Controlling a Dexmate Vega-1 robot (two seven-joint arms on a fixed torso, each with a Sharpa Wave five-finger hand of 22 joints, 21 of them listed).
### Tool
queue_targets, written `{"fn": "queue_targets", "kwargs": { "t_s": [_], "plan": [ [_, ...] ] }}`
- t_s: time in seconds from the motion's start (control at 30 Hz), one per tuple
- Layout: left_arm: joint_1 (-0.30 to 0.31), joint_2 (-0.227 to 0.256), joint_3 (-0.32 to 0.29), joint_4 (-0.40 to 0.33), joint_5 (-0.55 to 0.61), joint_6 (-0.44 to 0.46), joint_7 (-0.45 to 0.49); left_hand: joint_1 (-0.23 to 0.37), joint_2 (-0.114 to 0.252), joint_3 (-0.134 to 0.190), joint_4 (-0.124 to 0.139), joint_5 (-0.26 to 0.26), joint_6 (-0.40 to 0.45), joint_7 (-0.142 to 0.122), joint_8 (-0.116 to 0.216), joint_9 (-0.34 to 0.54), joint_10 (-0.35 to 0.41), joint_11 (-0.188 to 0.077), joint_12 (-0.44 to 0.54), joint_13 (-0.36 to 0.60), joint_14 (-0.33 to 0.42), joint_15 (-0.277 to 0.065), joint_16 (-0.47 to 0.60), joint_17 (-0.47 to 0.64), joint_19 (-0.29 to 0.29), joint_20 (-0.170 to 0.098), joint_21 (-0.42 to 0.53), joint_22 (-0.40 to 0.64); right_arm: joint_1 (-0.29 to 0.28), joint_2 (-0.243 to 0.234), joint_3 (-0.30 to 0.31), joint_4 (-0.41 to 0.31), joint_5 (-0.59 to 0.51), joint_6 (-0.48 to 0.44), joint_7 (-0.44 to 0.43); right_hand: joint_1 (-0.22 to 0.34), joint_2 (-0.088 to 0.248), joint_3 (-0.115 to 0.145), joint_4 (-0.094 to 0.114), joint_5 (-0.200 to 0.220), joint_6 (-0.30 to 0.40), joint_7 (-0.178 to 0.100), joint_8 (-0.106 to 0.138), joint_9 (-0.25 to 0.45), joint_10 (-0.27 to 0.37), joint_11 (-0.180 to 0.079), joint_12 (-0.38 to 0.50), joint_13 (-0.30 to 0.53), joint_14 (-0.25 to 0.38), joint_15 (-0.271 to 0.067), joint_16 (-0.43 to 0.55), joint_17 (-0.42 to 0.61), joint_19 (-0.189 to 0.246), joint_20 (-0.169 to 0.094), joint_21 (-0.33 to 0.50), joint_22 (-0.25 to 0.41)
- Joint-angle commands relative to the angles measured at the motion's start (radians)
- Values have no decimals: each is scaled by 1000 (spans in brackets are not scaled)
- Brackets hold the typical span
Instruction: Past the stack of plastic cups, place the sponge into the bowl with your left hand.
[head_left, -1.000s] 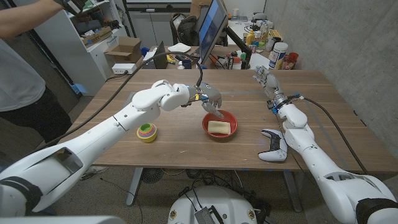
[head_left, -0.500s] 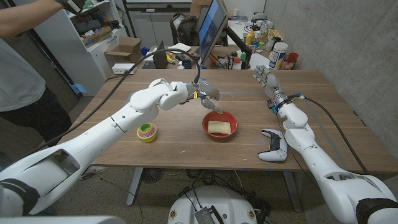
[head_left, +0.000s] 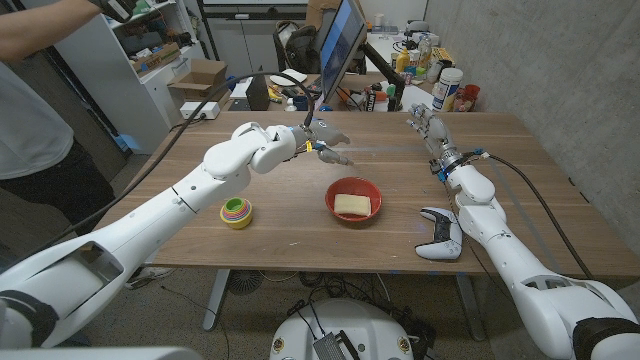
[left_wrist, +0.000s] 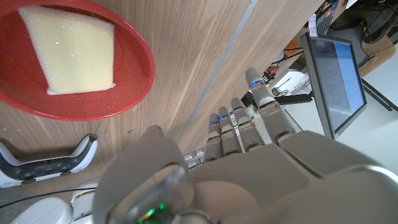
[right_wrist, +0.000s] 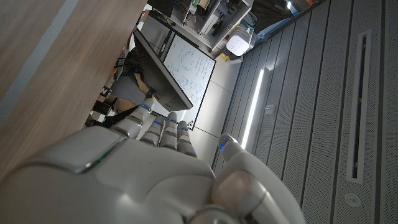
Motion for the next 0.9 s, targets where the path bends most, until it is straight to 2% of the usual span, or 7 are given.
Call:
{"fn": "queue_targets", "kwargs": {
  "t_s": [0.03,0.13,0.2,0.43,0.53,0.63,0.9],
  "plan": [
    [7,3,-24,-23,2,54,-3,-16,41,16,4,-5,-68,5,-2,0,-69,16,0,1,-59,26,1,2,-73,19,-42,7,-7,-3,3,-10,6,1,2,7,33,-2,-1,6,5,3,1,4,10,-5,0,4,7,-5,1,0,2,-25,-2,5],
    [2,-10,-19,-38,22,107,-68,-33,59,33,7,-10,-121,6,-2,0,-129,27,-2,0,-113,44,0,3,-131,21,-63,9,-14,-6,6,-20,9,-2,-1,7,33,-2,-1,6,5,3,1,4,10,-3,1,4,7,-5,1,0,1,-24,-2,5],
    [-2,-15,-20,-38,28,131,-89,-64,61,46,14,-17,-178,15,0,-1,-194,57,0,-1,-184,71,-1,3,-190,21,-74,10,-18,-9,6,-25,10,-3,-1,7,33,-2,-1,6,5,3,1,4,10,-3,0,4,7,-5,1,0,2,-24,-2,5],
    [2,-12,-55,-44,-30,173,-105,-159,46,45,24,-34,-292,10,-1,0,-318,73,1,-2,-297,91,2,4,-333,22,-80,8,-29,-14,11,-44,24,-6,4,7,33,-2,-1,6,6,3,1,4,10,-2,0,4,8,-4,1,0,2,-23,-2,5],
    [37,5,-88,-51,-73,158,-10,-177,34,36,24,-37,-306,-4,0,0,-327,67,4,-2,-303,83,5,4,-342,23,-77,8,-32,-18,9,-52,22,-7,3,7,32,-2,-2,6,5,3,1,4,11,-2,1,4,7,-3,1,0,1,-24,-2,5],
    [63,7,-115,-69,-89,187,41,-219,6,10,23,-42,-312,-54,6,0,-334,51,11,-3,-305,76,11,3,-349,24,-70,8,-35,-17,9,-53,23,-5,0,7,31,-3,-2,6,6,3,1,4,11,-1,1,4,8,-4,1,0,1,-23,-2,5],
    [146,4,-193,-39,-210,145,328,-261,-13,-14,18,-44,-283,-93,21,-1,-295,38,32,-3,-295,64,19,2,-362,24,-68,6,-48,-25,7,-79,24,-15,-5,7,28,-5,-2,6,8,6,2,4,12,1,1,4,8,-4,2,0,1,-22,-2,5]
  ]
}}
